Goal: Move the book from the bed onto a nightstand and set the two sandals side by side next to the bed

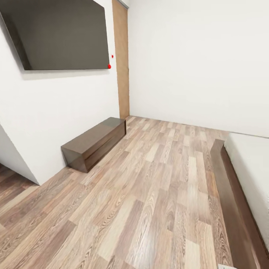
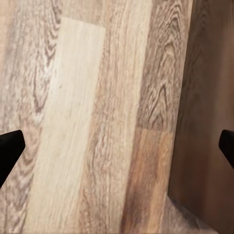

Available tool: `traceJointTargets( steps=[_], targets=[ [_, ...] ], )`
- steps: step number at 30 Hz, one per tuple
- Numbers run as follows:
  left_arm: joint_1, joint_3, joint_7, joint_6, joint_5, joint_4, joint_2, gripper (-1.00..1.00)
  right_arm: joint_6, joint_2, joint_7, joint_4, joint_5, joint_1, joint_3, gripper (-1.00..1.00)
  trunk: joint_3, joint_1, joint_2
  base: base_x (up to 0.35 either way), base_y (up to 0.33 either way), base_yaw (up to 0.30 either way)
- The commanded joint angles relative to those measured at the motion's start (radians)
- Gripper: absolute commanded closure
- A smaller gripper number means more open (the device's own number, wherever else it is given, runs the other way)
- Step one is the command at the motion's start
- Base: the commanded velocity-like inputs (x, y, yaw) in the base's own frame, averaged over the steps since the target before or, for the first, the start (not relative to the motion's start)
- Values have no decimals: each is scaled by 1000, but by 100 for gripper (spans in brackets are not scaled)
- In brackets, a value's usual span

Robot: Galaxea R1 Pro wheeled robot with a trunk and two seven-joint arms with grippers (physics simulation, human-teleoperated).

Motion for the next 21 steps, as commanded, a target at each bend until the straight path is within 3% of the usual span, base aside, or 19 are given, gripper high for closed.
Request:
traceJointTargets(
  steps=[1, 21],
  targets=[
    [0, -9, 5, -2, 6, -1, 0, -100, -2, 0, -5, 1, 11, -1, -7, -100, -1, 0, 0, 307, 157, -294],
    [0, -9, 5, -1, 6, -1, -1, -100, -2, 1, -4, 1, 11, -1, -8, -100, -1, 0, 0, 307, 157, -272]
  ],
)
